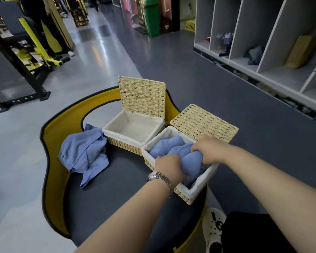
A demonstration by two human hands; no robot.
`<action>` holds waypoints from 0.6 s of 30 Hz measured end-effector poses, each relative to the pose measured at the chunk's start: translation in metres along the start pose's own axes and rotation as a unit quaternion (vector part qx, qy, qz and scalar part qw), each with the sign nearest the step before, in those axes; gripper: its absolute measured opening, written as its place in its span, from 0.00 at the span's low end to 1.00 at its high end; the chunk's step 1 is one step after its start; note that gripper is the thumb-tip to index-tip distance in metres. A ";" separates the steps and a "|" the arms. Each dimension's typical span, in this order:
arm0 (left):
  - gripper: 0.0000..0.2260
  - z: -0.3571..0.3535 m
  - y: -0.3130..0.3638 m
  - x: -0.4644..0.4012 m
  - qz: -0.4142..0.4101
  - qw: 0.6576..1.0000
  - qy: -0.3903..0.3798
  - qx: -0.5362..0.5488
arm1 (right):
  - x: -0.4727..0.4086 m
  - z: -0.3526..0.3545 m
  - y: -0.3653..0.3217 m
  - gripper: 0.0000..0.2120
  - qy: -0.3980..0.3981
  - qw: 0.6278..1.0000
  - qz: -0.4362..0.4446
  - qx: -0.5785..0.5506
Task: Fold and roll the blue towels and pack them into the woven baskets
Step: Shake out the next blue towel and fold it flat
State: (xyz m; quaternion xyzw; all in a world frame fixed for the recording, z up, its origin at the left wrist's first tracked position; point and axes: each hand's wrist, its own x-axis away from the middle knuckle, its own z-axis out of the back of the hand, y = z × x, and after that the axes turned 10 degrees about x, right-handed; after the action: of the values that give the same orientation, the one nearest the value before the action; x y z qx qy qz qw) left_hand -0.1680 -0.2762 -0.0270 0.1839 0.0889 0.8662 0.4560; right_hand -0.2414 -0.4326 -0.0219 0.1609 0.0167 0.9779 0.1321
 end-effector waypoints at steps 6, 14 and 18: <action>0.14 -0.005 -0.007 0.003 -0.003 0.999 0.037 0.000 | 0.011 0.011 -0.006 0.15 -0.053 0.997 0.019 0.060; 0.10 -0.006 -0.013 0.002 0.013 0.999 0.031 -0.011 | 0.010 0.007 -0.020 0.14 -0.025 0.995 -0.040 0.085; 0.11 0.012 -0.033 0.023 -0.009 0.988 0.077 0.133 | 0.013 0.033 -0.025 0.13 -0.060 0.996 -0.036 0.053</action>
State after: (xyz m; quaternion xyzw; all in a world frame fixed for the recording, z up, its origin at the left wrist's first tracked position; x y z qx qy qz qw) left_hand -0.1500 -0.2388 -0.0210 0.1745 0.2397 0.8543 0.4269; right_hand -0.2366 -0.4050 0.0115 0.2257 0.0661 0.9589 0.1591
